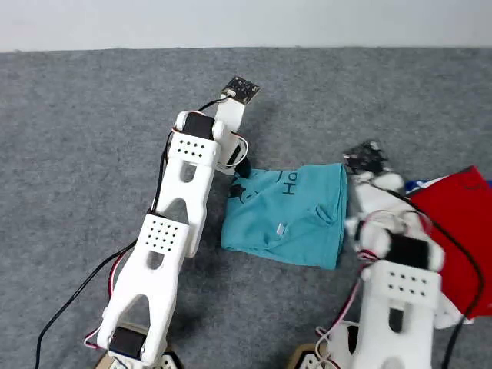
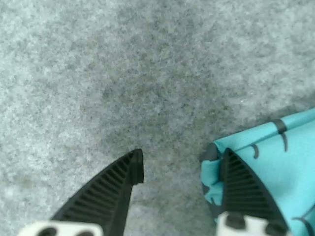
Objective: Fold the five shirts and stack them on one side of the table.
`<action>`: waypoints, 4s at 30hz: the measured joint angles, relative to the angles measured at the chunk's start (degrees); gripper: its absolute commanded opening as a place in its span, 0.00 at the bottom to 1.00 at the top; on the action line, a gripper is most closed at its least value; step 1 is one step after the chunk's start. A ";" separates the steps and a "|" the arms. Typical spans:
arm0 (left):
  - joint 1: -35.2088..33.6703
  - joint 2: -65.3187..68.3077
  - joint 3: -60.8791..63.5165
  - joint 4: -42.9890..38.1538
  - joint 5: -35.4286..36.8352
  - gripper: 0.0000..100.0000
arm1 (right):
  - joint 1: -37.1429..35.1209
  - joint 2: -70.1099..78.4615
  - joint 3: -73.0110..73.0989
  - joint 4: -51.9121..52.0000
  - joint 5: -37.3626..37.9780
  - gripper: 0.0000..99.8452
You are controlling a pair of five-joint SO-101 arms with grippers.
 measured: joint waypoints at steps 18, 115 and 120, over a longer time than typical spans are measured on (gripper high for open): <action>0.00 0.00 0.00 0.00 0.00 0.24 | -14.51 46.07 -26.29 -8.18 -8.70 0.14; -3.34 -26.46 -0.18 1.32 -0.26 0.18 | 9.85 8.70 -27.16 2.81 -11.52 0.01; -3.34 -26.46 -0.18 1.32 -0.26 0.18 | 20.84 5.80 -26.55 5.63 -11.52 0.01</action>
